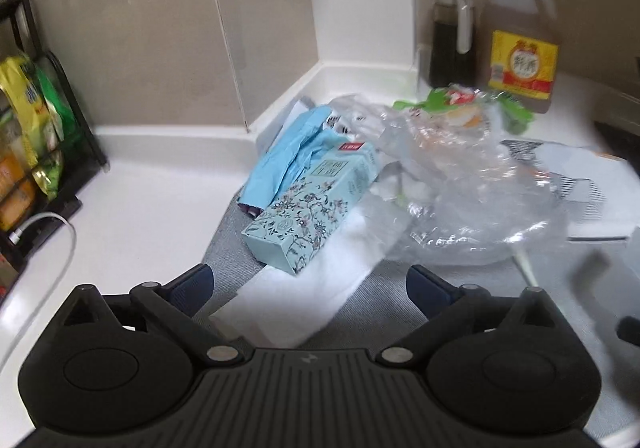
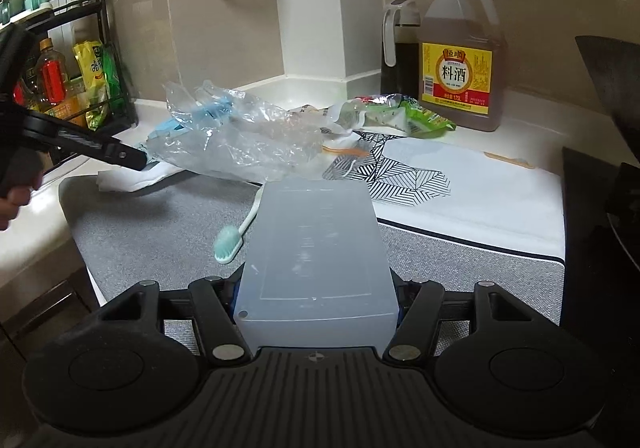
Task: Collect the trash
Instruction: 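Grasp the white tissue with the left gripper while the right gripper holds the box, then carry the tissue and box down over the trash bin with both grippers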
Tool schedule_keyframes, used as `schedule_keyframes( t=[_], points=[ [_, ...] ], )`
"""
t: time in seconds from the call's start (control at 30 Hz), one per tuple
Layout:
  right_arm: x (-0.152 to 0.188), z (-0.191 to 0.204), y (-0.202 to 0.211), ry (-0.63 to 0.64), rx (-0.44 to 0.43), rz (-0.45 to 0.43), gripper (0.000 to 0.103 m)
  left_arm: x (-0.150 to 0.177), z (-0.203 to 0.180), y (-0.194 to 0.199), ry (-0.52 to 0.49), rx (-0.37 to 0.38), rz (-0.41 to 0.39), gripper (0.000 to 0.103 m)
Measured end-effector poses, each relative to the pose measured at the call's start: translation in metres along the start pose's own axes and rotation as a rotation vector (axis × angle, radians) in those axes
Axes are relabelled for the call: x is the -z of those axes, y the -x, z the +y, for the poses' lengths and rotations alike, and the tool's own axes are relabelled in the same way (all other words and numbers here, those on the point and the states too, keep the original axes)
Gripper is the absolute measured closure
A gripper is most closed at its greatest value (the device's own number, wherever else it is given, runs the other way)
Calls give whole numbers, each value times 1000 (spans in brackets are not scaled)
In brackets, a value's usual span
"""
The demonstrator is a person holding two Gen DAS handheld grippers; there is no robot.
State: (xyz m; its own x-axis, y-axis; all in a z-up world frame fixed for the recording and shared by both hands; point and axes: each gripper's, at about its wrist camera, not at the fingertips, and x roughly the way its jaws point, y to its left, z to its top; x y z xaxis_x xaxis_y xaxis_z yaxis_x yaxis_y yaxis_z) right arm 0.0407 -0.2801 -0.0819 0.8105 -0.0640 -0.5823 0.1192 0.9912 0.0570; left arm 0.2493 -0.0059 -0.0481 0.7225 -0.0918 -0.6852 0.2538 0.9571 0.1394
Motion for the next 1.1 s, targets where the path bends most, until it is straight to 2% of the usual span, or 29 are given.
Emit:
schedule_keyframes(
  t=[0.1, 0.13, 0.17, 0.2, 0.23, 0.27, 0.3, 0.5, 0.7, 0.83, 0.97, 1.03, 1.1],
  points=[
    [-3, -5, -8, -21, 13, 11, 39, -5, -2, -26, 6, -3, 66, 1],
    [-4, -6, -11, -28, 15, 15, 39, -5, -2, -34, 8, -13, 92, 7],
    [-4, -8, -13, -35, 17, 20, 38, -5, 0, -42, 24, -9, 135, 18],
    [-4, -10, -15, -41, 21, 21, 38, -4, 6, -45, 80, 12, 150, 23],
    [-4, -11, -15, -42, 22, 17, 38, -4, 13, -43, 137, 20, 160, 45],
    [-4, -13, -16, -39, 20, 14, 38, -4, 17, -40, 161, 26, 164, 81],
    [-3, -13, -17, -37, 21, 13, 39, -4, 21, -36, 164, 29, 172, 97],
    [-1, -11, -8, -44, 36, -19, 40, 22, 36, 16, 221, 70, 135, 96],
    [1, -6, 23, -78, 25, -75, 40, 58, 33, 84, 236, 68, 40, 96],
    [4, 2, 48, -74, 14, -113, 40, 97, 25, 129, 260, 90, -1, 96],
    [10, 19, 79, -28, -8, -149, 40, 137, 5, 174, 224, 70, -41, 96],
    [15, 31, 96, -2, -27, -169, 40, 156, -3, 192, 212, 32, -35, 96],
    [24, 45, 112, 23, -63, -173, 40, 176, -7, 205, 242, 32, -17, 96]
  ],
)
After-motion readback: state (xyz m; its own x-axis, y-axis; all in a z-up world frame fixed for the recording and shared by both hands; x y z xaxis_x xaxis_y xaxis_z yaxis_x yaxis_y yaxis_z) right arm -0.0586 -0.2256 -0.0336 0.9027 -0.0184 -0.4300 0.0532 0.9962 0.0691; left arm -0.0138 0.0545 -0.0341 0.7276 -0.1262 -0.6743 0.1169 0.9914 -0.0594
